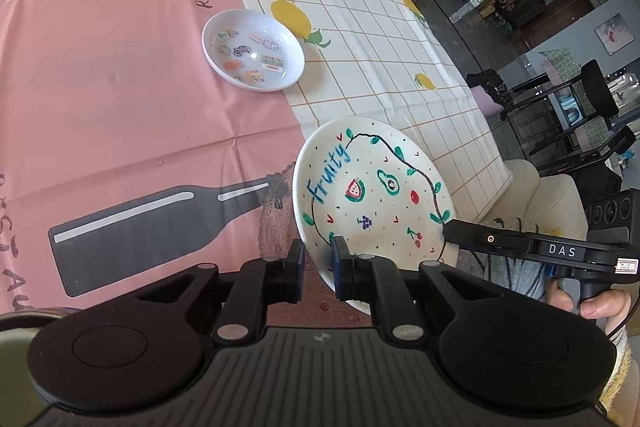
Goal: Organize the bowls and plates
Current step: 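Lift and carry the Fruity plate with both tools toward the bowl stack, then lower the Fruity plate onto the table and open both tools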
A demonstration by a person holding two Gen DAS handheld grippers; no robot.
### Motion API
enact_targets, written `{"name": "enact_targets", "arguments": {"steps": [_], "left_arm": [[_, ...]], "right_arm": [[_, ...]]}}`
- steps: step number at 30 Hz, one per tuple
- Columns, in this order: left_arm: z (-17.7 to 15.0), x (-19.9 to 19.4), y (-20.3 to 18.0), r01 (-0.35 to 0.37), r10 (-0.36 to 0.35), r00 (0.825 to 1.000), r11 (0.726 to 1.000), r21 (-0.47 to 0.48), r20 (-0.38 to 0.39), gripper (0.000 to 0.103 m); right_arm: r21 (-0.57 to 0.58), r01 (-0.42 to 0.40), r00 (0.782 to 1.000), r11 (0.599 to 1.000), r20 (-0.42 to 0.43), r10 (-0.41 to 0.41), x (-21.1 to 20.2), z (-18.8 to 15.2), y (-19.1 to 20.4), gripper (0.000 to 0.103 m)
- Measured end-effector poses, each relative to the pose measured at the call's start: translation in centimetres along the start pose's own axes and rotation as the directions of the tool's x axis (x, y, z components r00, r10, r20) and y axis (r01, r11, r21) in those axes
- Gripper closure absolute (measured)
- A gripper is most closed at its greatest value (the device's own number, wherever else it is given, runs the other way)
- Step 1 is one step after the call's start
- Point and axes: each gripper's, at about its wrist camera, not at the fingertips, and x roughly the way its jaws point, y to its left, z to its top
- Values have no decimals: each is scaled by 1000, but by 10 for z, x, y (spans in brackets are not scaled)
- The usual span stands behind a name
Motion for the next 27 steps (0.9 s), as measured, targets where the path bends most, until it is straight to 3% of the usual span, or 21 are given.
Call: {"name": "enact_targets", "arguments": {"steps": [12, 18, 27], "left_arm": [[1, 17, -7, -120, 121, 992, 992, 39, -21, 85], [0, 16, -6, -133, 134, 990, 990, 45, -30, 86], [-3, 19, -18, -198, 201, 979, 975, 104, -24, 87]], "right_arm": [[-84, 118, 991, 989, -58, -123, 23, -4, 12, 92], [-103, 145, 988, 984, -44, -150, 24, -6, 15, 92], [-237, 240, 967, 941, -28, -254, 32, -17, 34, 87]]}}
